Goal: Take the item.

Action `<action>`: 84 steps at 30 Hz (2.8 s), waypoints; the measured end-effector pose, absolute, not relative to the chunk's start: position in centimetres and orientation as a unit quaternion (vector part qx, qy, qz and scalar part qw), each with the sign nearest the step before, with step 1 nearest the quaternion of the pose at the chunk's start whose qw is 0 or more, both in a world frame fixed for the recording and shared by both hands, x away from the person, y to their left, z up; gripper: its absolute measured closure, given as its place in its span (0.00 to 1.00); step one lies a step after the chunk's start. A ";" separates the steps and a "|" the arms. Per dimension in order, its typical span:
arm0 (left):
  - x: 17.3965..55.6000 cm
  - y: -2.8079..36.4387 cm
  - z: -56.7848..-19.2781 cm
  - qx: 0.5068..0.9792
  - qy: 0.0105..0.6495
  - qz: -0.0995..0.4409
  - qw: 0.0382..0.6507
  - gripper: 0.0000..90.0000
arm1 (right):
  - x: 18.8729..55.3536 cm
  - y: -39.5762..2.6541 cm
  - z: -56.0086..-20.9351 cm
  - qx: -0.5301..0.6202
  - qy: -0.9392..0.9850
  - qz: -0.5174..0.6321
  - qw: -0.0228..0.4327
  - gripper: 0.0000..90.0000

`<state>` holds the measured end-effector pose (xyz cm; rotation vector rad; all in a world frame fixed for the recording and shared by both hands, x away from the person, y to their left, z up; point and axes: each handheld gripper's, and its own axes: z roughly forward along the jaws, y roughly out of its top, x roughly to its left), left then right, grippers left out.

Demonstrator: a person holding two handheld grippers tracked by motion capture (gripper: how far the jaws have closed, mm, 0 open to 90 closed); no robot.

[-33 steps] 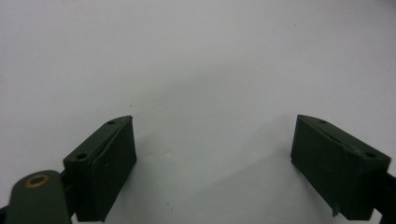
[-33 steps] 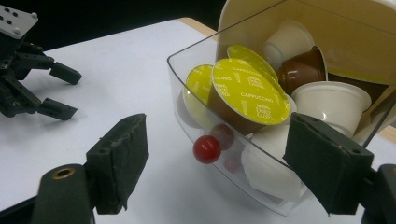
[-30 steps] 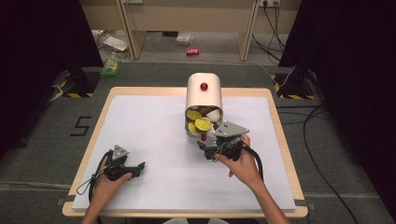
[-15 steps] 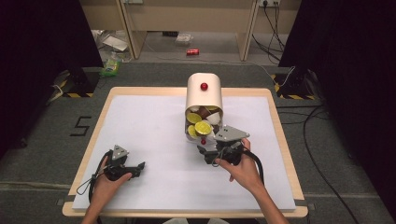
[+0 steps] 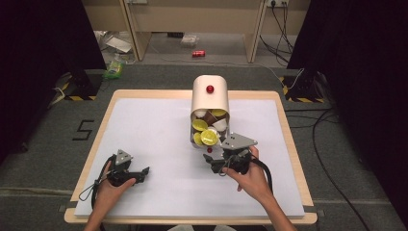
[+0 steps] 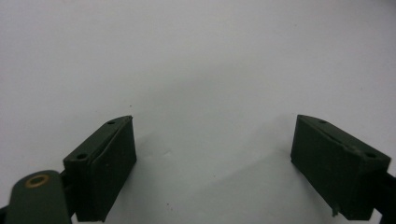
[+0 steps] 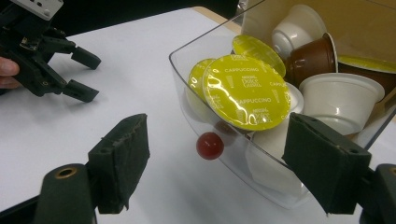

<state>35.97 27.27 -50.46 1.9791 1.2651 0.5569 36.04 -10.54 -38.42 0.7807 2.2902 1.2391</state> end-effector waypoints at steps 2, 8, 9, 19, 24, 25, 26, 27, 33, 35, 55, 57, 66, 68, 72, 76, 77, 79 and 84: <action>36.0 27.3 -50.5 0.766 0.490 0.216 0.356 0.15 | 36.0 -10.6 -38.3 0.285 0.821 0.449 0.206 0.26; 36.0 27.3 -50.5 0.766 0.490 0.216 0.356 0.15 | 36.2 -10.8 -37.9 0.295 0.811 0.462 0.203 0.25; 36.0 27.3 -50.5 0.766 0.490 0.216 0.356 0.15 | 36.2 -10.8 -37.8 0.296 0.810 0.464 0.203 0.25; 36.0 27.3 -50.5 0.766 0.490 0.216 0.356 0.15 | 37.0 -9.9 -36.7 0.303 0.800 0.475 0.207 0.26; 36.0 27.3 -50.5 0.766 0.490 0.216 0.356 0.15 | 37.4 -9.5 -36.5 0.306 0.798 0.475 0.208 0.26; 36.0 27.3 -50.5 0.766 0.490 0.215 0.356 0.15 | 37.5 -9.5 -36.4 0.308 0.798 0.475 0.208 0.27; 36.0 27.3 -50.5 0.766 0.490 0.215 0.356 0.15 | 37.6 -9.5 -36.4 0.309 0.797 0.475 0.208 0.27; 36.0 27.3 -50.5 0.766 0.490 0.215 0.356 0.15 | 37.7 -9.5 -36.4 0.310 0.796 0.476 0.209 0.27; 36.0 27.3 -50.5 0.766 0.490 0.216 0.356 0.15 | 38.1 -9.3 -36.2 0.316 0.794 0.475 0.211 0.28; 36.0 27.3 -50.5 0.766 0.490 0.215 0.356 0.15 | 38.3 -9.3 -36.2 0.318 0.793 0.475 0.212 0.28; 36.0 27.3 -50.5 0.766 0.490 0.215 0.356 0.15 | 39.5 -8.4 -37.0 0.326 0.801 0.456 0.210 0.33; 36.0 27.3 -50.5 0.766 0.490 0.215 0.356 0.15 | 39.6 -8.5 -37.1 0.329 0.801 0.454 0.210 0.33; 36.0 27.3 -50.5 0.766 0.490 0.215 0.356 0.15 | 40.0 -8.7 -37.7 0.339 0.799 0.456 0.198 0.34; 36.0 27.3 -50.5 0.766 0.490 0.215 0.356 0.15 | 40.1 -8.7 -37.7 0.340 0.798 0.457 0.197 0.35; 36.0 27.3 -50.5 0.766 0.490 0.215 0.356 0.15 | 40.2 -8.6 -37.9 0.345 0.797 0.455 0.195 0.36; 36.0 27.3 -50.5 0.766 0.490 0.215 0.356 0.15 | 40.5 -8.6 -38.1 0.348 0.796 0.460 0.186 0.37; 36.0 27.3 -50.5 0.766 0.490 0.215 0.356 0.15 | 40.5 -8.6 -38.1 0.348 0.796 0.460 0.185 0.38; 36.0 27.3 -50.5 0.766 0.490 0.216 0.356 0.15 | 40.5 -8.6 -38.1 0.347 0.796 0.461 0.182 0.40; 36.0 27.3 -50.5 0.766 0.490 0.215 0.356 0.15 | 40.4 -8.6 -38.1 0.346 0.796 0.462 0.180 0.42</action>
